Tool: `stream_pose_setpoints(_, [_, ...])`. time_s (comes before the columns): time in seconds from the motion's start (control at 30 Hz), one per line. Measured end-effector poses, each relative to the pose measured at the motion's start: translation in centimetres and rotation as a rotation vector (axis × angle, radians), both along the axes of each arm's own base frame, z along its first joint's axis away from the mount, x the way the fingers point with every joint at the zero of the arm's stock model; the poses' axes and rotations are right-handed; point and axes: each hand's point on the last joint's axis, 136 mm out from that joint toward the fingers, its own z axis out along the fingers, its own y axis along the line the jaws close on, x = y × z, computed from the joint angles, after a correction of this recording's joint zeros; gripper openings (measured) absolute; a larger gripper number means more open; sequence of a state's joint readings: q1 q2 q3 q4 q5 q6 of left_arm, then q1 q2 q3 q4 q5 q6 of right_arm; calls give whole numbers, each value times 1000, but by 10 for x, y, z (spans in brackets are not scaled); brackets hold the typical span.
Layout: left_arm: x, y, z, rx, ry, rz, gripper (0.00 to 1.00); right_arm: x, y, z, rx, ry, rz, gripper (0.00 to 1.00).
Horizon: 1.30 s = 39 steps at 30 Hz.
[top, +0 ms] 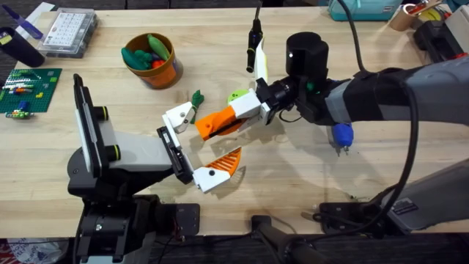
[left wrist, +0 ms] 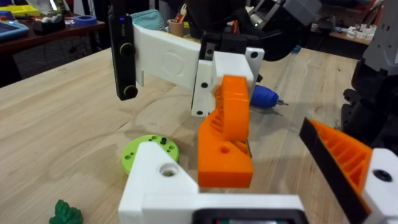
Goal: Pick up the gripper from the table and insert it into the empty holder that is missing its gripper. Then pick up a screw, insert it into the mounting hole, and use the screwdriver to tighten it. Finally, clean up the table by picking up the vegetable and placing it into the bucket.
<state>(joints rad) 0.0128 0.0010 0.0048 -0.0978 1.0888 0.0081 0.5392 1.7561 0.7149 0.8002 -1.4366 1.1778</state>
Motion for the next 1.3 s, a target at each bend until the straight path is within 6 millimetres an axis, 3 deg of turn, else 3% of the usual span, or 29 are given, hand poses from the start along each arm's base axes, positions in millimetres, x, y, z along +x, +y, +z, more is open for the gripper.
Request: stream_pose_setpoints(1.3, [0,0,-1,0,5,0,986,12,12,6,22,-80,-81,15])
